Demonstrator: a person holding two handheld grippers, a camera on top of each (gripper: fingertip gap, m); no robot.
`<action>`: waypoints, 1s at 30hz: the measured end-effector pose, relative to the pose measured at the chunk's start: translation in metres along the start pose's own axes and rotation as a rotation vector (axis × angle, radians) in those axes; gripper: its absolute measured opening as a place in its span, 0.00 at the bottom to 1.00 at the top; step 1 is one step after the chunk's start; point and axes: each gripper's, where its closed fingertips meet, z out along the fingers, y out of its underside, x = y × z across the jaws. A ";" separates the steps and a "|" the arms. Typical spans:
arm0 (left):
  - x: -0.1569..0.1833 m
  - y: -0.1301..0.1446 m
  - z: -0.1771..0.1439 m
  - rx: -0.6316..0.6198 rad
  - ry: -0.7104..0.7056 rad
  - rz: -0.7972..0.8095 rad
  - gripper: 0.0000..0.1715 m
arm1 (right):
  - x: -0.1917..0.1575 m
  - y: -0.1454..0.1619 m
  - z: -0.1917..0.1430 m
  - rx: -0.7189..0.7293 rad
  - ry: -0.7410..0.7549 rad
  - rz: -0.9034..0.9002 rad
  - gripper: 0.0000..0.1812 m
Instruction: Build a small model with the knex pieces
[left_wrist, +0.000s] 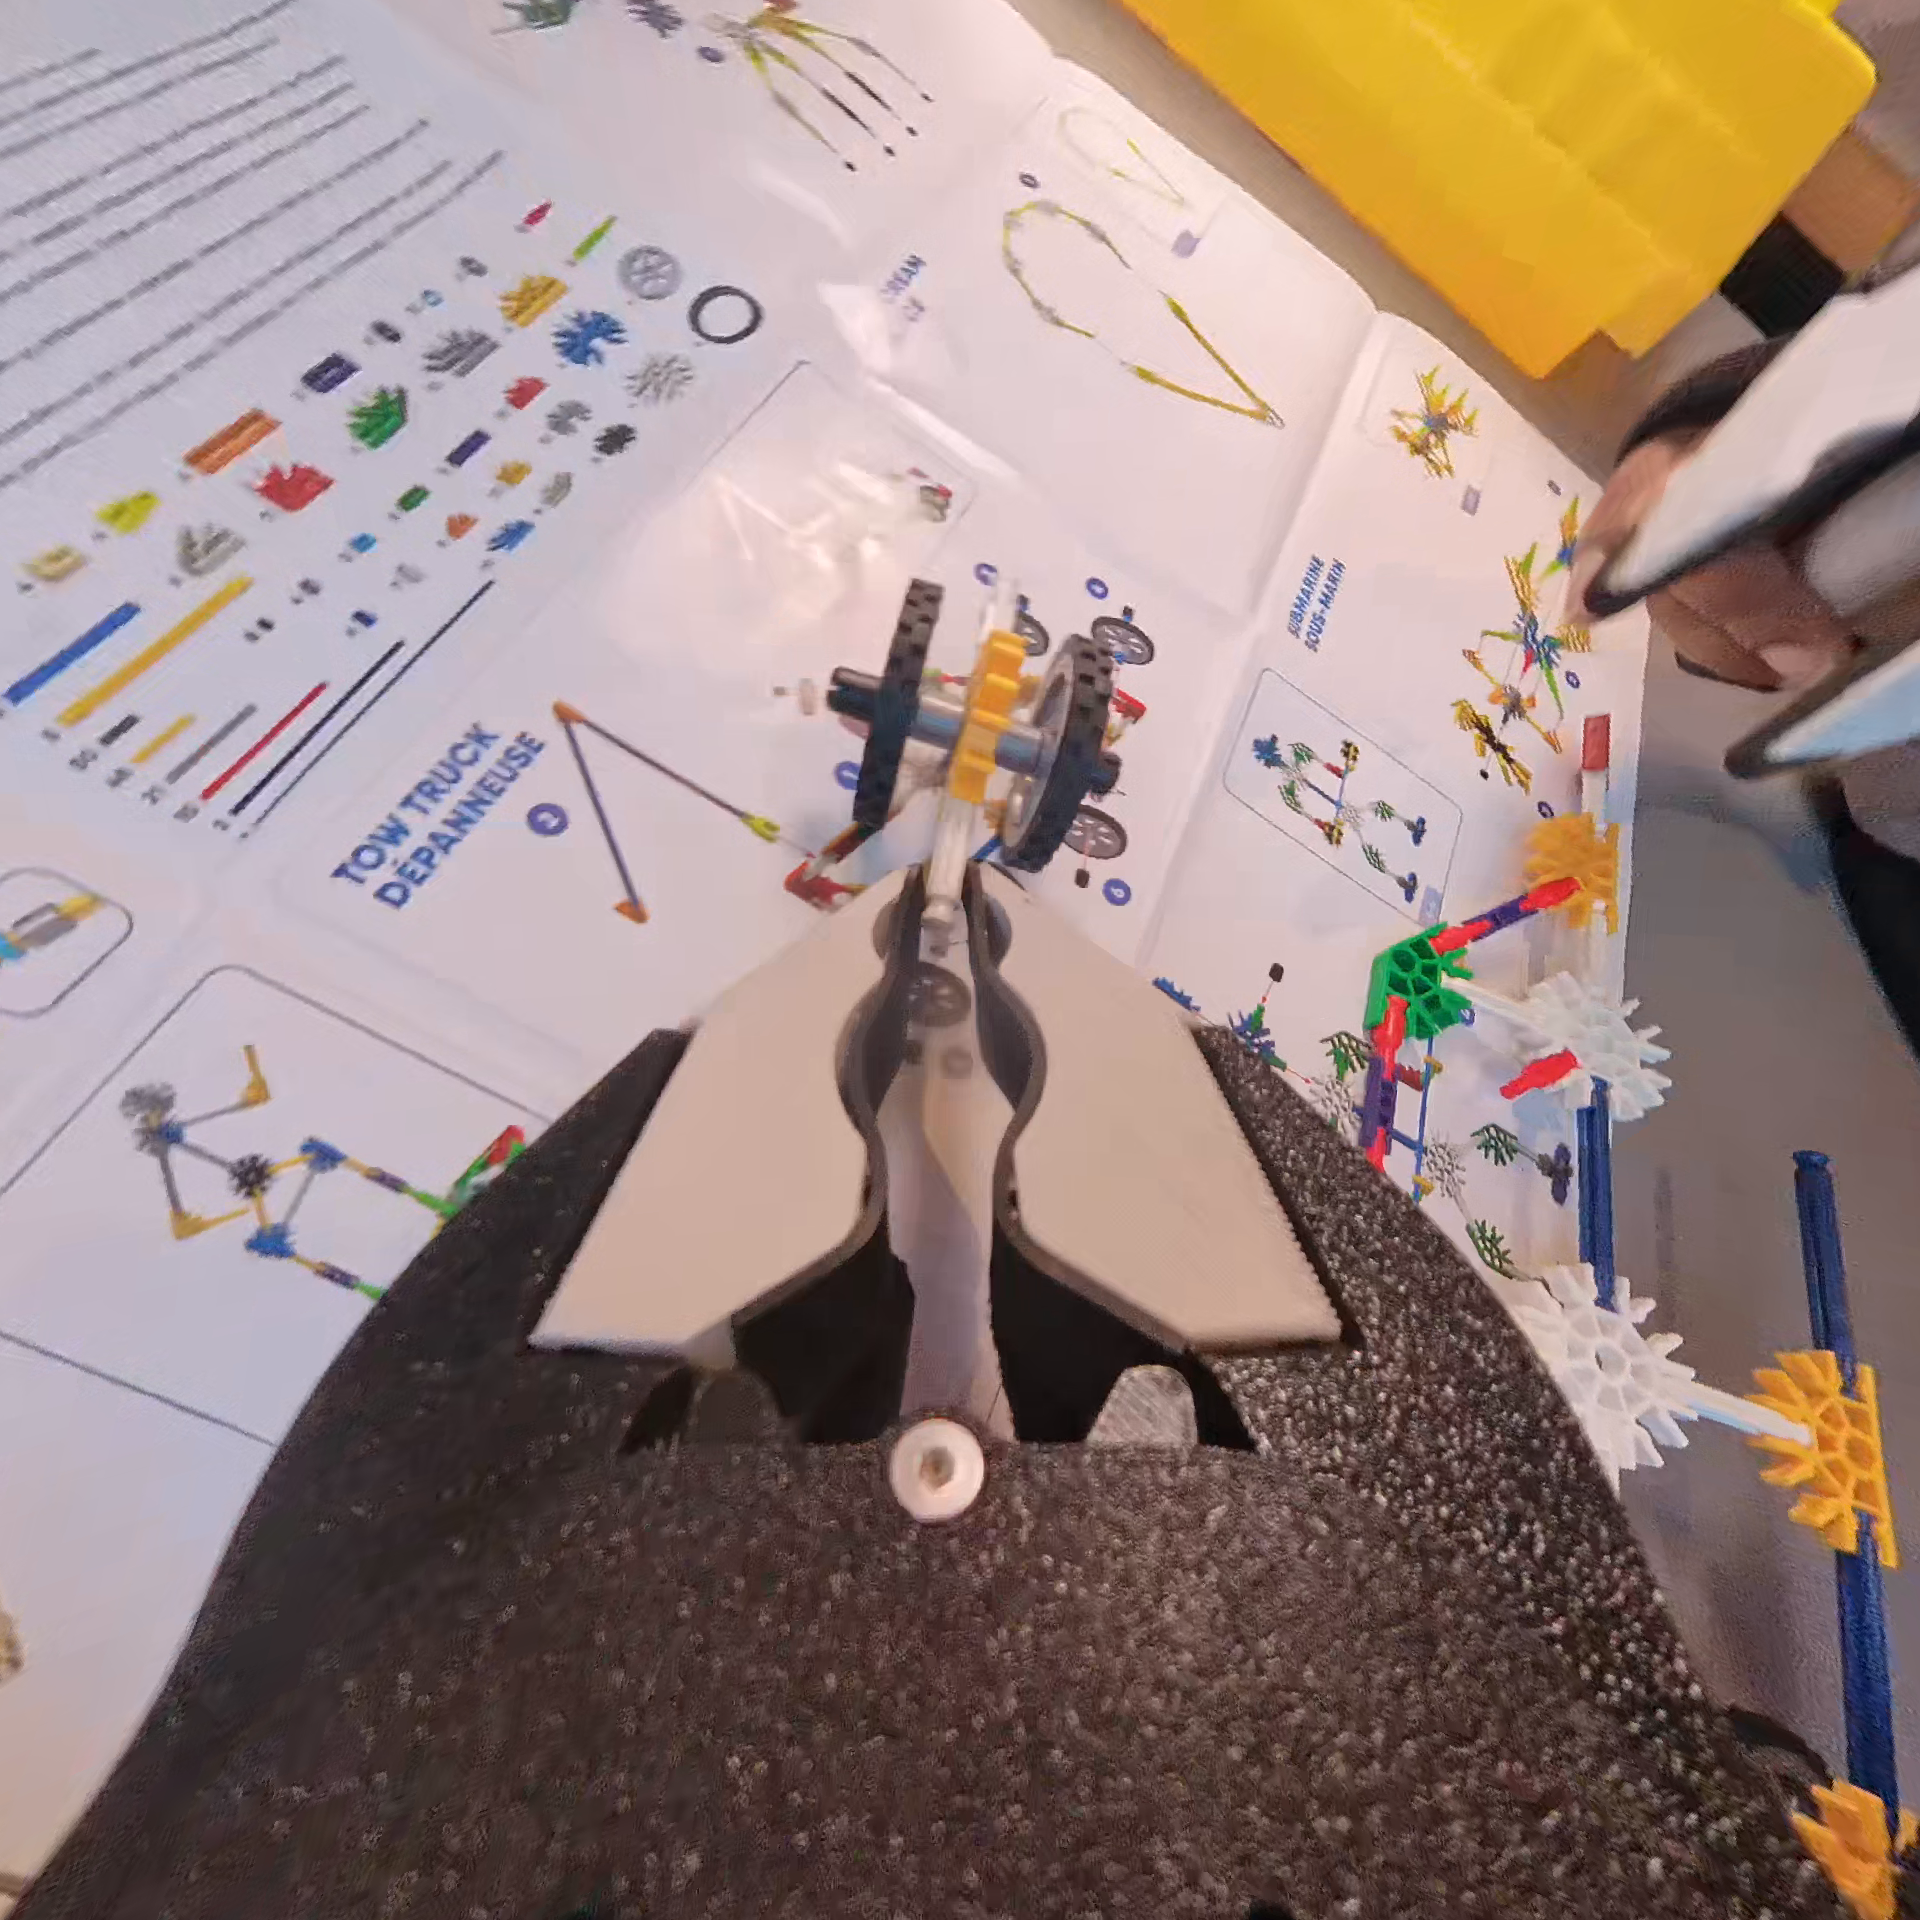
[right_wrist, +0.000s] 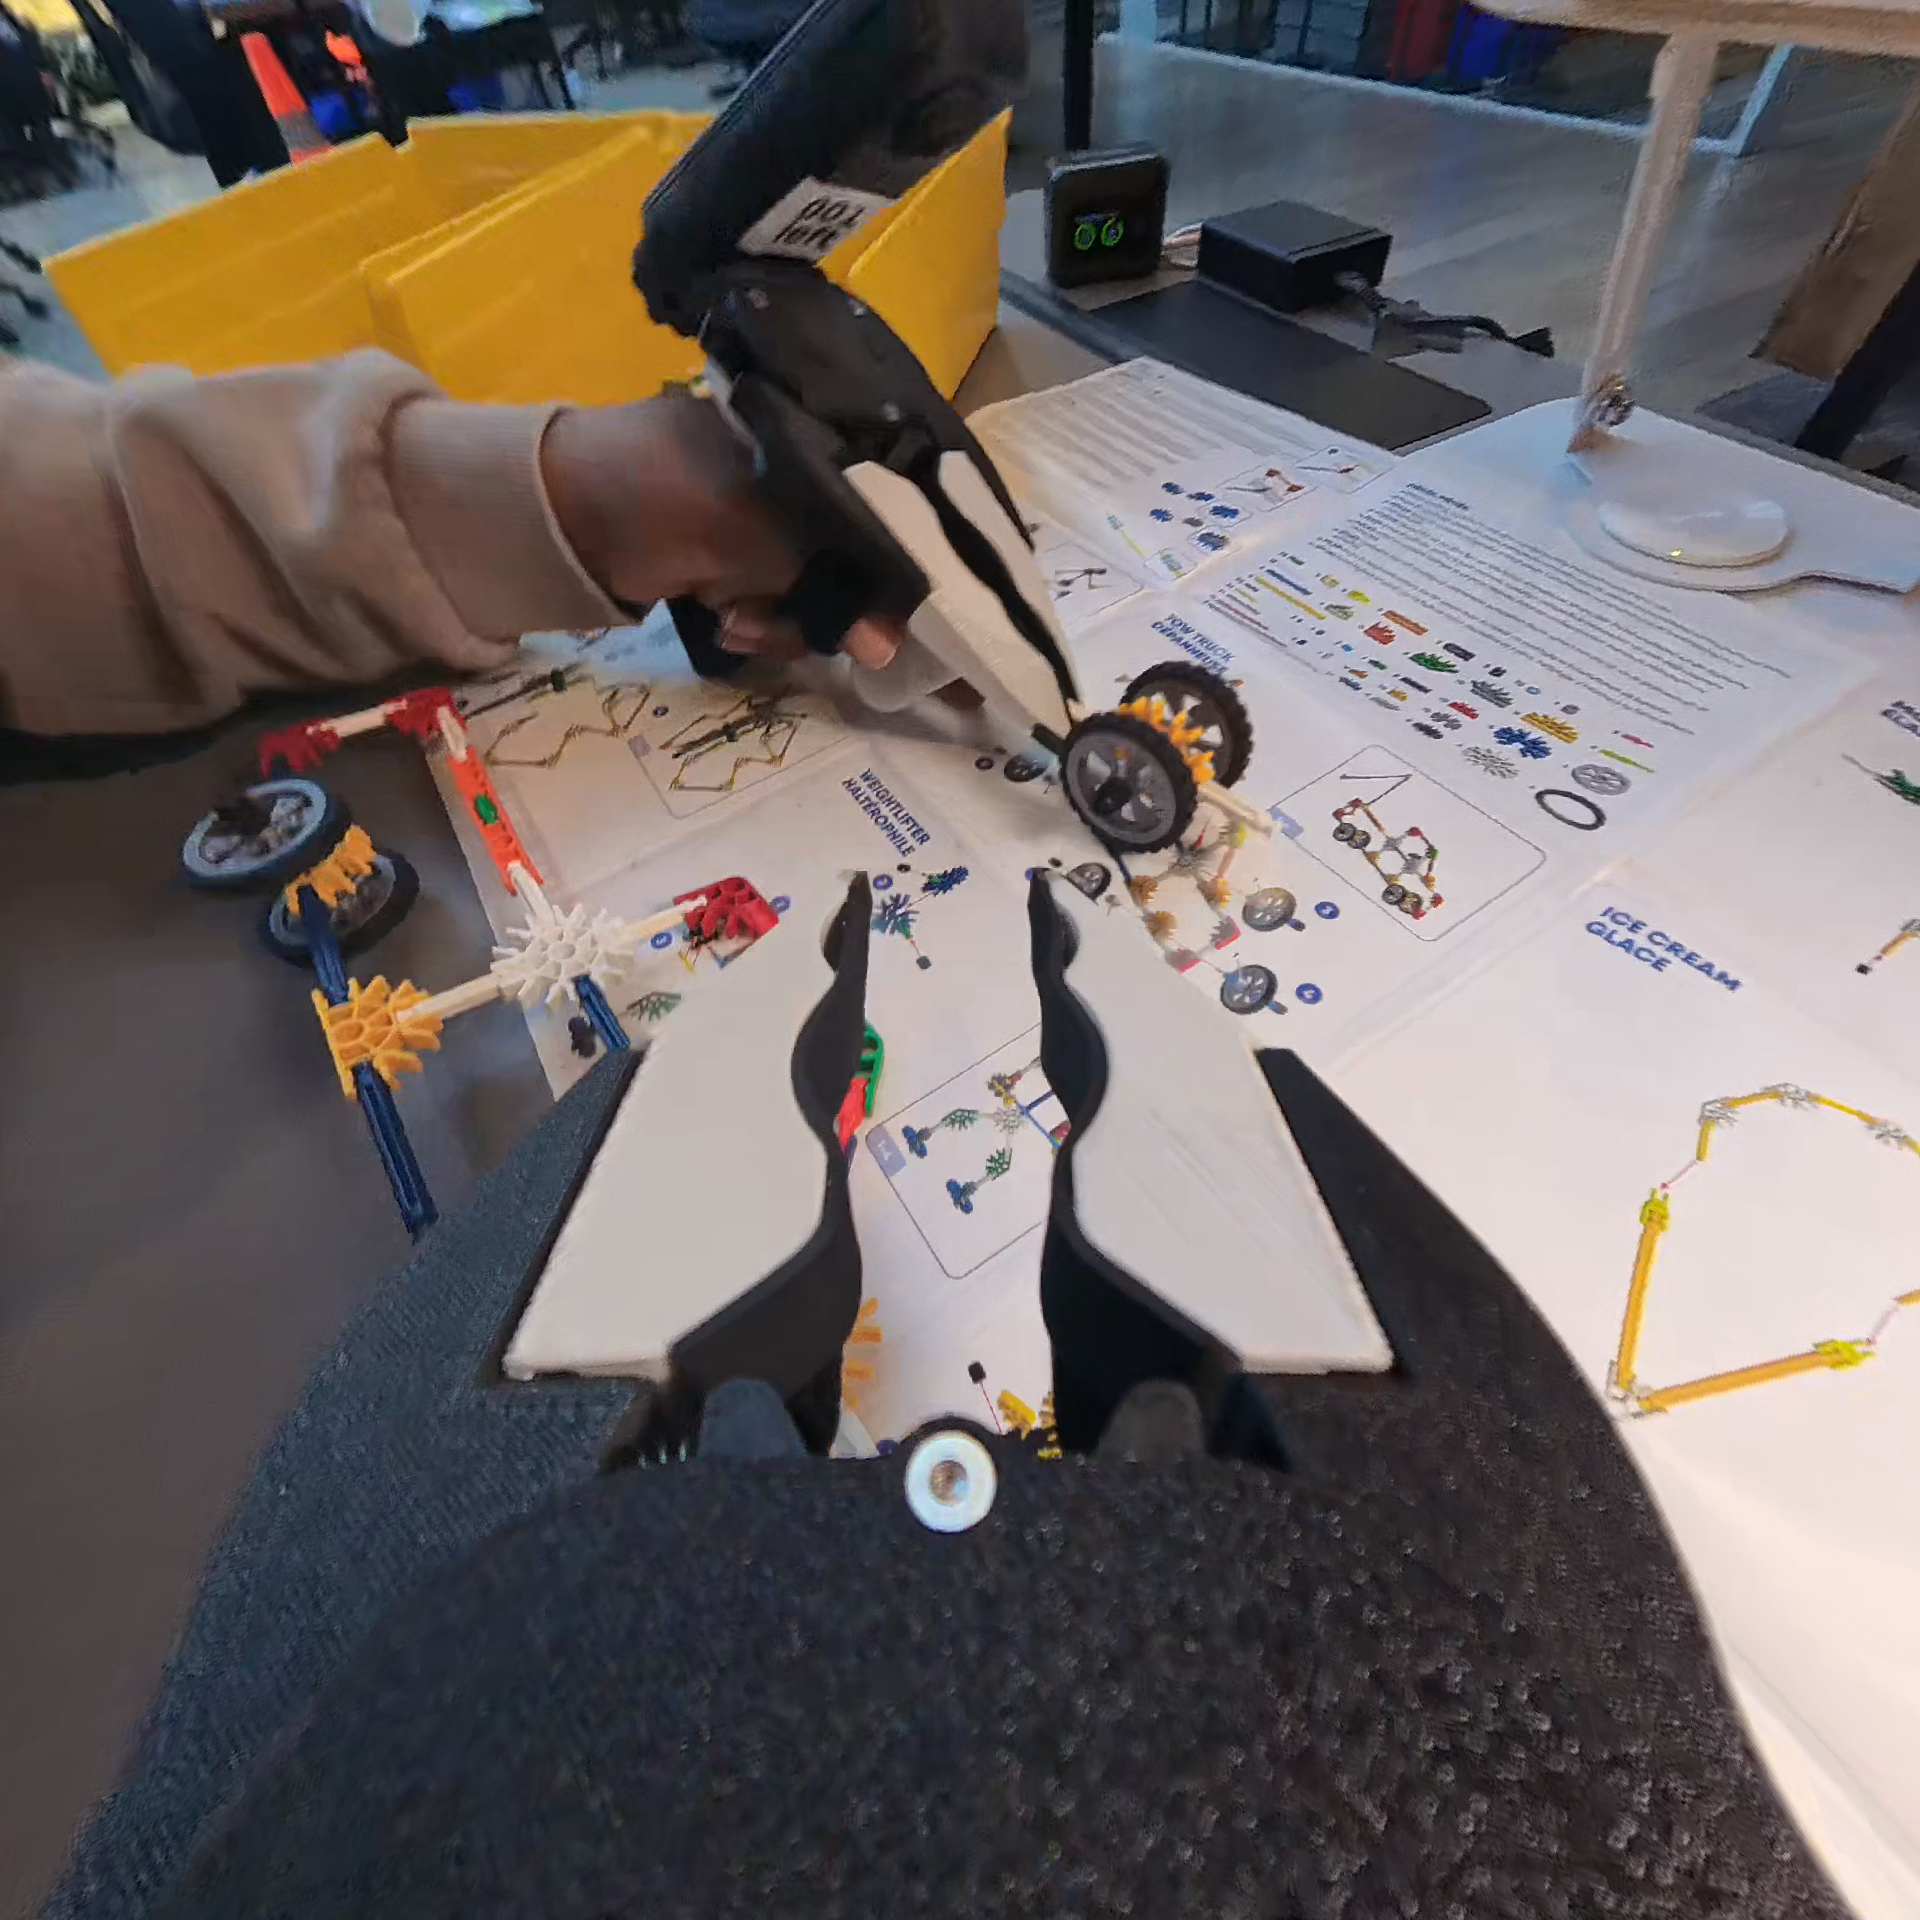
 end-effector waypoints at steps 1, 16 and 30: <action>-0.005 0.000 -0.002 0.009 -0.001 -0.045 0.04 | -0.005 0.005 0.002 -0.033 -0.013 -0.040 0.16; 0.100 0.060 -0.087 -0.077 0.193 0.233 0.19 | -0.030 0.017 -0.043 -0.166 -0.166 -0.263 0.15; 0.173 0.127 -0.107 -0.283 0.455 0.485 0.36 | -0.137 0.064 0.020 -0.385 -0.451 -0.457 0.02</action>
